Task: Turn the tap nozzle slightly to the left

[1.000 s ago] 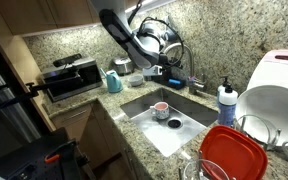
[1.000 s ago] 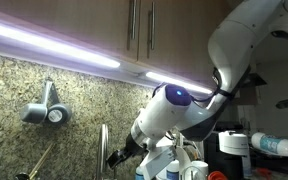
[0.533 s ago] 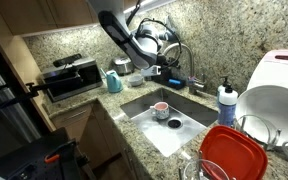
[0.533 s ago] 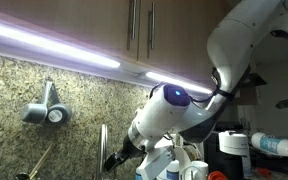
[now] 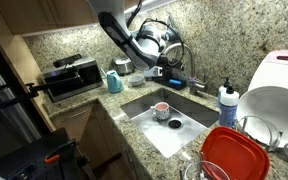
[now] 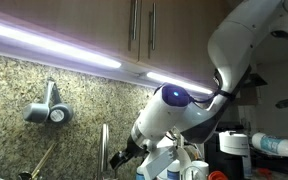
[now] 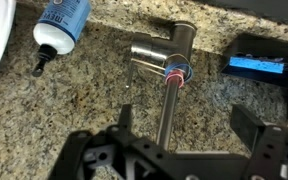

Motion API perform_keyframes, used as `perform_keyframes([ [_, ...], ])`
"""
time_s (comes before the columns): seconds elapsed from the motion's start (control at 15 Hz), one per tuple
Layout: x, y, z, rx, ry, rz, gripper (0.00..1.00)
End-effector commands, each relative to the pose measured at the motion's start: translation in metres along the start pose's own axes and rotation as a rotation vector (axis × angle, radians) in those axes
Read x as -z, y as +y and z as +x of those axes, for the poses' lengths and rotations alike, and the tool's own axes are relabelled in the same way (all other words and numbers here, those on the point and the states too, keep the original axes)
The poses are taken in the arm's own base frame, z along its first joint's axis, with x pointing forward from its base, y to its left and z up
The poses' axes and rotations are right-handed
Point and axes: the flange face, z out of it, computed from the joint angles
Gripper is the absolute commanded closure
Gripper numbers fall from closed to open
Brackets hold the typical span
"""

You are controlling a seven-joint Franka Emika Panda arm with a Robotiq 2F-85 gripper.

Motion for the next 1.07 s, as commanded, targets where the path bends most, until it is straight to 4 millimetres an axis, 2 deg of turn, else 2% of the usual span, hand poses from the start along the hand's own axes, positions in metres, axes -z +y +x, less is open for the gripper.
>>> perform_keyframes([
  [0.0, -0.007, 0.06, -0.003, -0.043, 0.006, -0.081, 0.0],
  [0.27, -0.021, 0.113, -0.015, -0.078, -0.016, -0.152, 0.0],
  [0.47, -0.025, 0.143, -0.028, -0.1, -0.048, -0.186, 0.0],
  [0.67, -0.016, 0.15, -0.05, -0.089, -0.091, -0.186, 0.0],
  [1.0, 0.017, 0.14, -0.098, -0.015, -0.19, -0.13, 0.0],
])
